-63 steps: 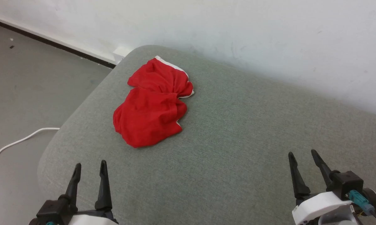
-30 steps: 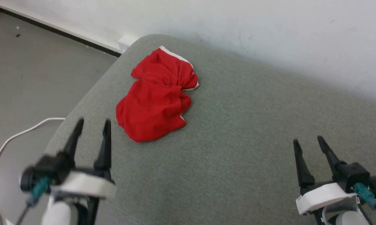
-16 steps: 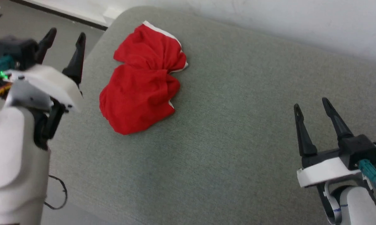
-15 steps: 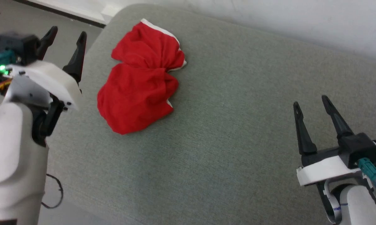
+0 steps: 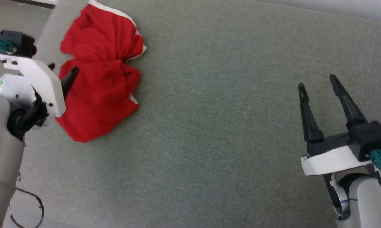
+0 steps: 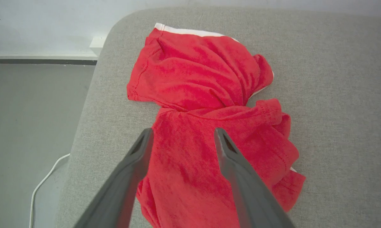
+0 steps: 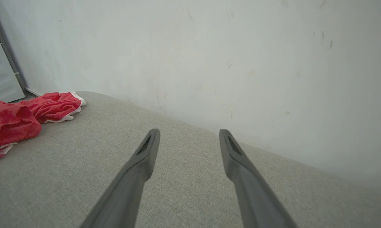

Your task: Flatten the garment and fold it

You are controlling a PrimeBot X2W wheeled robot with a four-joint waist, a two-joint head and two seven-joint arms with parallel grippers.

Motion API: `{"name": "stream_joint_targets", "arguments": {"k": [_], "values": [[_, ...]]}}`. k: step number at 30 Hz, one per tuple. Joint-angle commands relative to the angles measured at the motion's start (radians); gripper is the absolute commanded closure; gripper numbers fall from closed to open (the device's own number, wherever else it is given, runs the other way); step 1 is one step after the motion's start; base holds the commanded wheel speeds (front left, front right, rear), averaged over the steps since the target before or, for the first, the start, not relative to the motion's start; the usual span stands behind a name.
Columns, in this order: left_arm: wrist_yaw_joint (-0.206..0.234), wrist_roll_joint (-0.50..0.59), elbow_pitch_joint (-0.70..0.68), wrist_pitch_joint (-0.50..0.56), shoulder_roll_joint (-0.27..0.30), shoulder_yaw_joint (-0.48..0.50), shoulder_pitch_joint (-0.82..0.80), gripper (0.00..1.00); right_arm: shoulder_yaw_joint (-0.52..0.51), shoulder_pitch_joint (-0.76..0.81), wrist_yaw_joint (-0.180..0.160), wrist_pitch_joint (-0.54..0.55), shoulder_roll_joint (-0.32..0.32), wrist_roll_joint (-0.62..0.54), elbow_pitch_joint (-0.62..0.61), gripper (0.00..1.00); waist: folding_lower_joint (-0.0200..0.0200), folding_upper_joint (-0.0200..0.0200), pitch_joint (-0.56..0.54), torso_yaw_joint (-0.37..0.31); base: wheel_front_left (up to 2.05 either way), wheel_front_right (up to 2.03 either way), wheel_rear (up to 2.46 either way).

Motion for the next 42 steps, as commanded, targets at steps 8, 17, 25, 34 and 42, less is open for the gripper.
{"name": "stream_joint_targets", "arguments": {"k": [8, 17, 25, 34, 42], "values": [[-0.006, -0.185, 0.104, 0.097, 0.029, 0.009, -0.014, 0.0, -0.001, -0.035, -0.002, 0.021, -0.001, -0.023, -0.061, 0.0, -0.0001, 0.0, 0.12, -0.101, 0.0, 0.0, 0.0], [-0.006, -0.25, 0.158, 0.091, 0.008, -0.01, -0.028, 1.0, 0.0, -0.045, -0.002, 0.023, -0.001, -0.015, -0.073, 0.0, -0.0001, 0.0, 0.142, -0.111, 0.0, 0.0, 0.0], [-0.006, -0.275, 0.161, 0.039, 0.048, -0.026, -0.045, 1.0, 0.0, -0.046, -0.002, -0.014, -0.001, 0.021, -0.025, 0.0, -0.0001, 0.0, 0.074, -0.112, 0.0, 0.0, 0.0], [-0.005, -0.283, 0.115, 0.019, 0.101, -0.022, -0.066, 1.0, -0.021, -0.014, -0.002, -0.08, -0.001, 0.09, 0.062, 0.0, -0.0001, 0.0, -0.071, -0.132, 0.0, 0.0, 0.0], [0.022, -0.275, -0.008, 0.03, 0.102, -0.019, -0.124, 1.0, -0.071, 0.032, -0.002, -0.115, -0.001, 0.144, 0.115, 0.0, -0.0001, 0.0, -0.164, -0.151, 0.0, 0.0, 0.0]]}}
